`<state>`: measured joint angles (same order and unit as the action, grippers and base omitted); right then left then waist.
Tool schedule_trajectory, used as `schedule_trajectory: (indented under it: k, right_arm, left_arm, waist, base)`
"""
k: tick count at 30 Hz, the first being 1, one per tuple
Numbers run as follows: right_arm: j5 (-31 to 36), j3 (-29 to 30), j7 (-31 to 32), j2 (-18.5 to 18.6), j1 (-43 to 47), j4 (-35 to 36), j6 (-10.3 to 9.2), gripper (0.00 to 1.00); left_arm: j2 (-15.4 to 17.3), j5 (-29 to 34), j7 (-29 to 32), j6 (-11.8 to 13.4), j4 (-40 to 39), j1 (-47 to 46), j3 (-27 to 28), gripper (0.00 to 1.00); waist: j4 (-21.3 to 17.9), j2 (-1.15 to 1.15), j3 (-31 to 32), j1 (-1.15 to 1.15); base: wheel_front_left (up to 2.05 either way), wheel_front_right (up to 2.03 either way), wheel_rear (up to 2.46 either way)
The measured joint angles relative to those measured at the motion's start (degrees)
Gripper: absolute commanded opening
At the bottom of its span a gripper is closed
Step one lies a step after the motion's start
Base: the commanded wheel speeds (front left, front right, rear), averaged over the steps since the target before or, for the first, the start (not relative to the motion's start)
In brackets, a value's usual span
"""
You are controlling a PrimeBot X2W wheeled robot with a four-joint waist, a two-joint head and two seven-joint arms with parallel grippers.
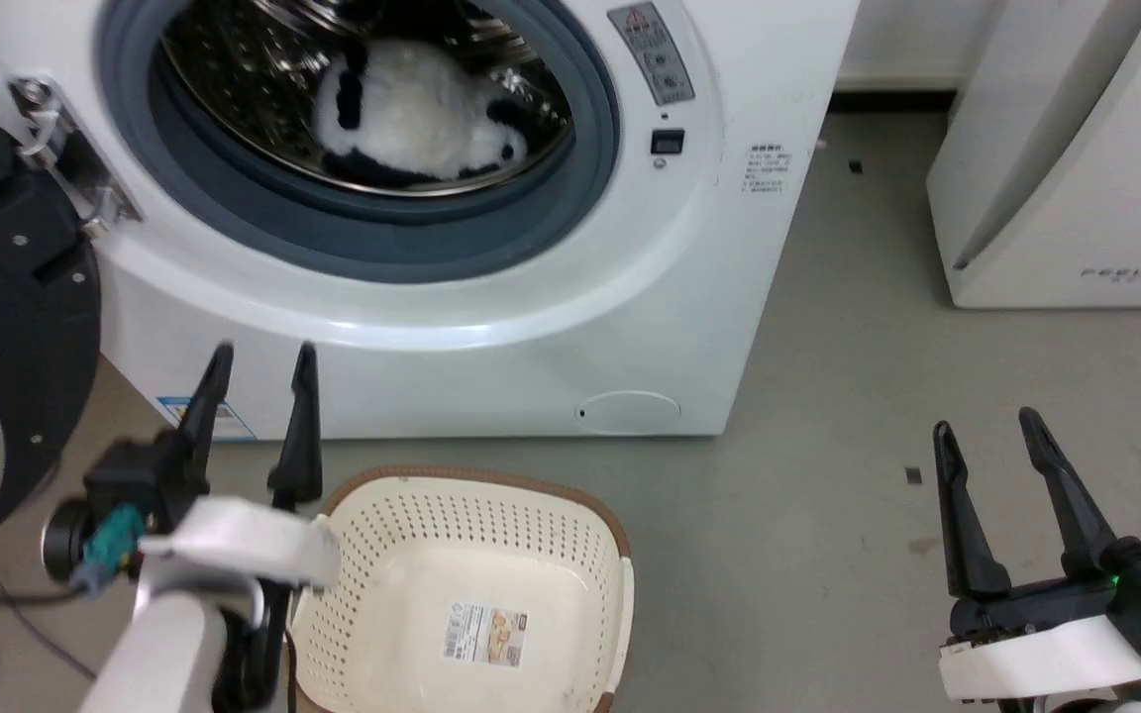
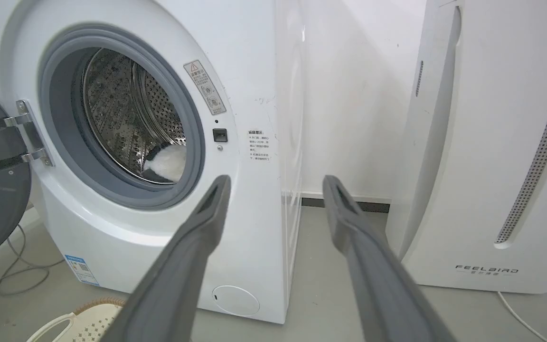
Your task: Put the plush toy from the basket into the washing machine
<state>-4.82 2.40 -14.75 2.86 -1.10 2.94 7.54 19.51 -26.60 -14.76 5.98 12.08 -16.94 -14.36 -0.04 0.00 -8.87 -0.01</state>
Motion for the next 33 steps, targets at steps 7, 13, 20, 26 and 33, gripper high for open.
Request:
schedule_trajectory:
  k: [7, 13, 20, 26, 33]
  right_arm:
    - [0.27, -0.24, 0.0, 0.0, 1.91, -0.31, 0.0, 1.0]
    - [0.33, -1.01, 0.0, 0.0, 4.04, -0.69, 0.0, 1.0]
    - [0.33, -1.6, 0.0, 0.0, 4.7, -1.09, 0.0, 1.0]
    - [0.37, -2.15, 0.02, -0.01, 4.69, -1.35, 0.0, 0.0]
    - [0.36, -2.15, 0.2, 0.0, 4.66, -1.35, 0.0, 0.0]
  left_arm:
    - [-4.54, 3.72, 0.0, 0.85, -6.83, 12.24, 3.82, 1.0]
    - [-7.3, 7.47, 0.0, -0.35, -8.14, 17.66, 5.55, 1.0]
    - [-10.27, 11.29, 0.0, -1.97, -8.48, 20.09, 6.67, 1.0]
    - [-11.81, 12.92, 0.03, -3.19, -7.92, 20.73, 8.46, 0.0]
    - [-11.8, 12.91, 0.42, -3.13, -7.94, 20.73, 8.34, 0.0]
  waist:
    - [0.8, 0.0, 3.56, 0.0]
    - [1.1, 0.0, 5.51, 0.0]
    - [1.19, 0.0, 6.45, 0.0]
    - [1.0, 0.0, 6.66, 0.01]
    - [0.96, 0.0, 6.74, 0.01]
  base:
    - [0.0, 0.0, 0.0]
    - [0.0, 0.0, 0.0]
    - [0.0, 0.0, 0.0]
    - [0.0, 0.0, 0.0]
    - [0.0, 0.0, 0.0]
